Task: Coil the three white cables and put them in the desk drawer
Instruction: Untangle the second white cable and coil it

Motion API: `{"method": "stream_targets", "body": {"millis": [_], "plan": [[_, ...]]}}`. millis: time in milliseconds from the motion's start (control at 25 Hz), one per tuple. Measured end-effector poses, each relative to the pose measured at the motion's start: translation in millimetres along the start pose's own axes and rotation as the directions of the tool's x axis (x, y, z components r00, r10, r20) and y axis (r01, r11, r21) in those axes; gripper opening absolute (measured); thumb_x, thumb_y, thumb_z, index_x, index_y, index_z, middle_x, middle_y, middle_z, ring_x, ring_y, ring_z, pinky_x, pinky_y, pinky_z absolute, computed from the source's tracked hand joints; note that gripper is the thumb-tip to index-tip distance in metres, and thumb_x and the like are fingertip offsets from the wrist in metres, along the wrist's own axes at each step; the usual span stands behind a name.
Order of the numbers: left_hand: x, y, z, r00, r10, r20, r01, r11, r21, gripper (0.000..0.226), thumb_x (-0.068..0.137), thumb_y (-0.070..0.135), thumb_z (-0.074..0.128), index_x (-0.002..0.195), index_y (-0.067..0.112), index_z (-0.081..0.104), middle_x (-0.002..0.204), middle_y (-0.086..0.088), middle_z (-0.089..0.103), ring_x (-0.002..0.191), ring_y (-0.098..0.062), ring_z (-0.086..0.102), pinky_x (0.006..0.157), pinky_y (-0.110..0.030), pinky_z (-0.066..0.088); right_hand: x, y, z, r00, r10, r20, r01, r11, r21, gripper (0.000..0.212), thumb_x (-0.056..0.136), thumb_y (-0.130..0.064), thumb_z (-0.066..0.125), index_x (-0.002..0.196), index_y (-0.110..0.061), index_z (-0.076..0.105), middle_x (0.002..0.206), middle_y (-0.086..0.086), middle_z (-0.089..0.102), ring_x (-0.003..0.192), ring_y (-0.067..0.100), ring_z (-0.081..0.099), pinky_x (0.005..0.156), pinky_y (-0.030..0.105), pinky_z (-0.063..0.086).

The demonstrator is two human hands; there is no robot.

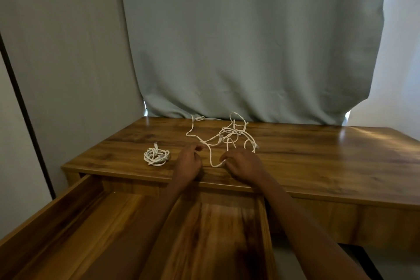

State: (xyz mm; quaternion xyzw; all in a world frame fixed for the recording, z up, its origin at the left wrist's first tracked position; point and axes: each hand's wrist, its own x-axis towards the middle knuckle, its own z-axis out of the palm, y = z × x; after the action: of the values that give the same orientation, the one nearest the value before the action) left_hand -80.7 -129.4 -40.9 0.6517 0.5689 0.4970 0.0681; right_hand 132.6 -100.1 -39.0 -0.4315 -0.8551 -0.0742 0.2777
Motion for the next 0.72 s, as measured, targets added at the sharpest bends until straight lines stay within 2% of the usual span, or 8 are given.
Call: {"method": "stream_targets", "body": {"millis": [160,240,320,440,520,600,680,720], "plan": [[4,-11,-1,0.99,0.035,0.14,-0.057,0.987,0.152,0.046,0.085,0.0,0.055,0.127,0.019,0.063,0.137,-0.007,0.053,0.127,-0.024,0.048,0.107,-0.037,0.041,-16,16,-12,0.985,0.17,0.026,-0.171,0.946,0.275,0.013,0.094,-0.032,0.057,0.094,-0.037,0.07,0.1,-0.017,0.069,0.092,0.002,0.062,0.076,0.032,0.054],[6,-13,5,0.969,0.07,0.238,-0.149,0.931,0.333,0.048,0.089,0.014,0.059,0.136,0.023,0.056,0.147,-0.008,0.044,0.136,-0.028,0.039,0.112,-0.042,0.036,-23,24,-20,0.97,0.241,0.03,-0.23,0.875,0.427,0.021,0.094,-0.021,0.062,0.089,-0.04,0.07,0.098,-0.015,0.072,0.088,0.002,0.065,0.077,0.031,0.055],[7,-9,15,0.944,0.082,0.321,-0.227,0.865,0.447,0.05,0.091,0.026,0.058,0.141,0.027,0.05,0.154,-0.008,0.035,0.141,-0.031,0.03,0.115,-0.046,0.031,-32,34,-28,0.96,0.281,0.008,-0.248,0.832,0.497,0.029,0.092,-0.011,0.064,0.09,-0.039,0.072,0.096,-0.013,0.075,0.089,0.003,0.068,0.08,0.031,0.055],[4,-1,28,0.92,0.188,0.345,-0.344,0.809,0.476,0.034,0.094,0.034,0.055,0.127,0.026,0.061,0.149,-0.004,0.043,0.138,-0.028,0.033,0.112,-0.044,0.031,-46,52,-37,0.946,0.323,-0.029,-0.258,0.803,0.537,0.038,0.091,0.0,0.059,0.092,-0.036,0.073,0.094,-0.013,0.076,0.089,0.0,0.07,0.083,0.033,0.056],[2,6,35,0.902,0.274,0.333,-0.406,0.8,0.441,0.024,0.096,0.036,0.056,0.114,0.024,0.067,0.138,-0.001,0.052,0.129,-0.024,0.041,0.105,-0.041,0.034,-53,60,-43,0.923,0.38,-0.055,-0.31,0.823,0.476,0.035,0.093,-0.005,0.058,0.099,-0.036,0.074,0.104,-0.011,0.074,0.092,0.008,0.069,0.082,0.038,0.057],[1,15,38,0.883,0.338,0.326,-0.446,0.822,0.354,0.021,0.096,0.035,0.058,0.106,0.021,0.069,0.125,0.0,0.06,0.118,-0.021,0.05,0.097,-0.037,0.037,-58,62,-49,0.9,0.398,-0.175,-0.344,0.898,0.275,0.029,0.092,-0.011,0.061,0.113,-0.027,0.074,0.125,0.0,0.066,0.109,0.02,0.062,0.089,0.038,0.053],[-1,25,39,0.889,0.347,0.299,-0.412,0.891,0.191,0.02,0.094,0.036,0.058,0.097,0.02,0.07,0.106,0.002,0.066,0.102,-0.017,0.057,0.088,-0.034,0.042,-59,58,-48,0.917,0.187,-0.353,-0.194,0.981,0.015,0.027,0.091,-0.021,0.067,0.117,-0.02,0.073,0.141,0.007,0.057,0.131,0.022,0.047,0.103,0.044,0.044],[-3,30,38,0.907,0.322,0.272,-0.355,0.932,0.079,0.021,0.094,0.037,0.058,0.092,0.02,0.07,0.098,0.004,0.068,0.094,-0.014,0.059,0.083,-0.034,0.045,-59,53,-46,0.931,0.033,-0.362,-0.078,0.991,-0.109,0.029,0.092,-0.031,0.067,0.119,-0.021,0.072,0.147,0.005,0.053,0.139,0.022,0.042,0.109,0.046,0.039]]}}
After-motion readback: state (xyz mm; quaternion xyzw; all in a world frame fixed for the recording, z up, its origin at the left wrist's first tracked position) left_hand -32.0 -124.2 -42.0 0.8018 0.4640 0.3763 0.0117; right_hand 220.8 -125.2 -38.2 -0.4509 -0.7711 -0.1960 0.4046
